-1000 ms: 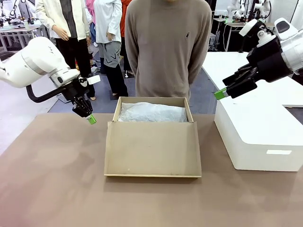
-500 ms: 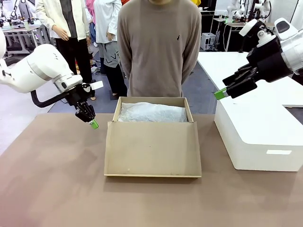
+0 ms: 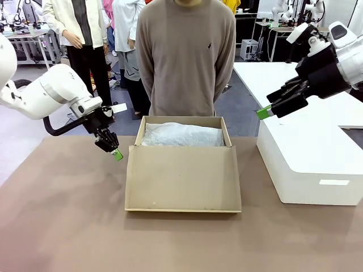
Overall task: Pack the shoes into the box.
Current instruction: Close the Shoes Box.
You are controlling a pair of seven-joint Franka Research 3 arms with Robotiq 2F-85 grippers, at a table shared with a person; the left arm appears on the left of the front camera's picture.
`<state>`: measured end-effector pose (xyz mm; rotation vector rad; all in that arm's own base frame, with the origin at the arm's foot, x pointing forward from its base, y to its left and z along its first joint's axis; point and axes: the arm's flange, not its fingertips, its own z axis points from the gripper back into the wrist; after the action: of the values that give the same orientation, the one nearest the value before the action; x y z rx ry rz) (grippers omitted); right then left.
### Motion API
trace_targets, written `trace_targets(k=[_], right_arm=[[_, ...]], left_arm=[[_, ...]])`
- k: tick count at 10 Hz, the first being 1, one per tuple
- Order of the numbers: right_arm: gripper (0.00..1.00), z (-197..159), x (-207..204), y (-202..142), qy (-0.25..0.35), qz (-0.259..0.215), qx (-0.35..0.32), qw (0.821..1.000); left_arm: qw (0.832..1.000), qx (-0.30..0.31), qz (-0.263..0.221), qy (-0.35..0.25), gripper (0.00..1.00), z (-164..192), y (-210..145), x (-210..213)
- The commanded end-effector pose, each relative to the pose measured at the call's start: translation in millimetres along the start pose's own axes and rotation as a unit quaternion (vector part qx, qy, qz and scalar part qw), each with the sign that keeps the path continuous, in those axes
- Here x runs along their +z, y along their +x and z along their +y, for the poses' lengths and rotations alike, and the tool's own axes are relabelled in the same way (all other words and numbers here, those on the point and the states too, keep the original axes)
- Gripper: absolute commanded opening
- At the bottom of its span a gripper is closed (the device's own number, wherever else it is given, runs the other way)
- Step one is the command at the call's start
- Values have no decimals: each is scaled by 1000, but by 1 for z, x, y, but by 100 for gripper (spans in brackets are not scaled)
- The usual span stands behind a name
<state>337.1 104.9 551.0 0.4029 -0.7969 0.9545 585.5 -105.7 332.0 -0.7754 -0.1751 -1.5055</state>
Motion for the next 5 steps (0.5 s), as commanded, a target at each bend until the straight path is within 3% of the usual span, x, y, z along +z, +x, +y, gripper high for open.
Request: trace_targets(k=[1,5], right_arm=[[100,-2,-1,0,7,-7,1,1000],[100,-2,-1,0,7,-7,1,1000]], left_arm=[[1000,-10,-28,-10,0,5,-6,-2],[998,-8,-52,-27,0,8,-11,-19]])
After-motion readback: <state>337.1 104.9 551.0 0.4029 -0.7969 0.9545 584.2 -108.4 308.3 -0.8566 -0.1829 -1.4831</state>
